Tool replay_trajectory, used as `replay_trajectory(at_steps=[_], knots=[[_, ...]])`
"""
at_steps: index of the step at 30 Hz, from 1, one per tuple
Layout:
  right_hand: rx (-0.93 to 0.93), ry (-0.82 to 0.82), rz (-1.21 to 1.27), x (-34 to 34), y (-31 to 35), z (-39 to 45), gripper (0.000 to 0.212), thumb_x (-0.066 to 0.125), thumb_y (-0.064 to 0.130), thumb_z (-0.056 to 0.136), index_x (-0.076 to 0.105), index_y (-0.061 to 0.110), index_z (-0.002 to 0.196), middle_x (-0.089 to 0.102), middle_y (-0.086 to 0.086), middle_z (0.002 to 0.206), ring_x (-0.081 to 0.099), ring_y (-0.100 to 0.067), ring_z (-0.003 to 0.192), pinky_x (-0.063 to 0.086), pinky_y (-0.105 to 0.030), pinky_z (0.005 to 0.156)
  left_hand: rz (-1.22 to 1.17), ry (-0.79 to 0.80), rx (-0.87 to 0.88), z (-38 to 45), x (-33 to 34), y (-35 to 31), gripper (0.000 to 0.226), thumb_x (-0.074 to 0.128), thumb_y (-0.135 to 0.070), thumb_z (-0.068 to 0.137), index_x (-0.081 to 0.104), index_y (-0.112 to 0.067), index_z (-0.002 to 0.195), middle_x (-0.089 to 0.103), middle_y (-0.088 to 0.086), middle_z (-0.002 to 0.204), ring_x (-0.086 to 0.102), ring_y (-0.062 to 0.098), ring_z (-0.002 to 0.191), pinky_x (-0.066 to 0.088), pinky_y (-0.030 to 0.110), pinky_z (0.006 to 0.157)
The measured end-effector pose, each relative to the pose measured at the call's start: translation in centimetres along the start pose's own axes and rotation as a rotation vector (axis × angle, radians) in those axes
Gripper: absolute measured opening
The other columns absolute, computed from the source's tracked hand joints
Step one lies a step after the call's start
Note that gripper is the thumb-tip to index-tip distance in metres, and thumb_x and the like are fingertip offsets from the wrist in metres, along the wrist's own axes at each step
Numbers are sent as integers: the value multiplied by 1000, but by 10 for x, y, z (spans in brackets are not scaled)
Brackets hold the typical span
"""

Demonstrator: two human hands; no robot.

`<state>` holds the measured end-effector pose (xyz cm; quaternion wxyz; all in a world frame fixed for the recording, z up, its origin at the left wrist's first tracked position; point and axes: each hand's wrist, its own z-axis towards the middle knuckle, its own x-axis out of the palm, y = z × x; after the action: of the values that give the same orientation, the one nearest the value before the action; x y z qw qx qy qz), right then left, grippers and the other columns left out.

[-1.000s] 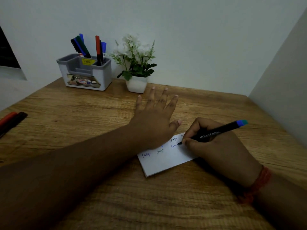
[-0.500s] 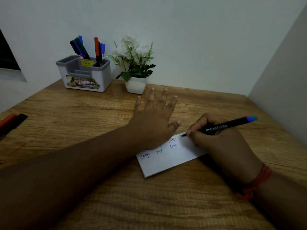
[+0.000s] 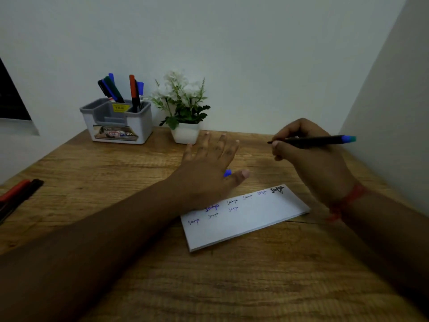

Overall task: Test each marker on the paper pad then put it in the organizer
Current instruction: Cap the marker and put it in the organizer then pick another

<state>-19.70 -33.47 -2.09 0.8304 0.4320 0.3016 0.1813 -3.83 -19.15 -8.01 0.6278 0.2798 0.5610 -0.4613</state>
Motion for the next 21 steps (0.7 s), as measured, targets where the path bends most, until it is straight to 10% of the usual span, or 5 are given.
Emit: replay_trajectory(at_steps=[12, 21], knots=[[-77, 218, 48, -6, -31, 4, 19, 65, 7, 92, 76, 19, 100, 76, 8, 100, 70, -7, 100, 56, -31, 94, -19, -51, -37, 6, -11, 16, 44, 50, -58, 93, 58, -33, 127, 31, -5, 159, 14, 18, 150, 12, 51, 120], [39, 296, 201, -1, -28, -2, 12, 72, 3, 84, 74, 10, 94, 77, -6, 96, 76, -20, 88, 59, -42, 92, -182, -129, 8, 5, -11, 13, 17, 66, -36, 90, 66, -35, 107, 60, -18, 99, 54, 1, 90, 46, 23, 76]])
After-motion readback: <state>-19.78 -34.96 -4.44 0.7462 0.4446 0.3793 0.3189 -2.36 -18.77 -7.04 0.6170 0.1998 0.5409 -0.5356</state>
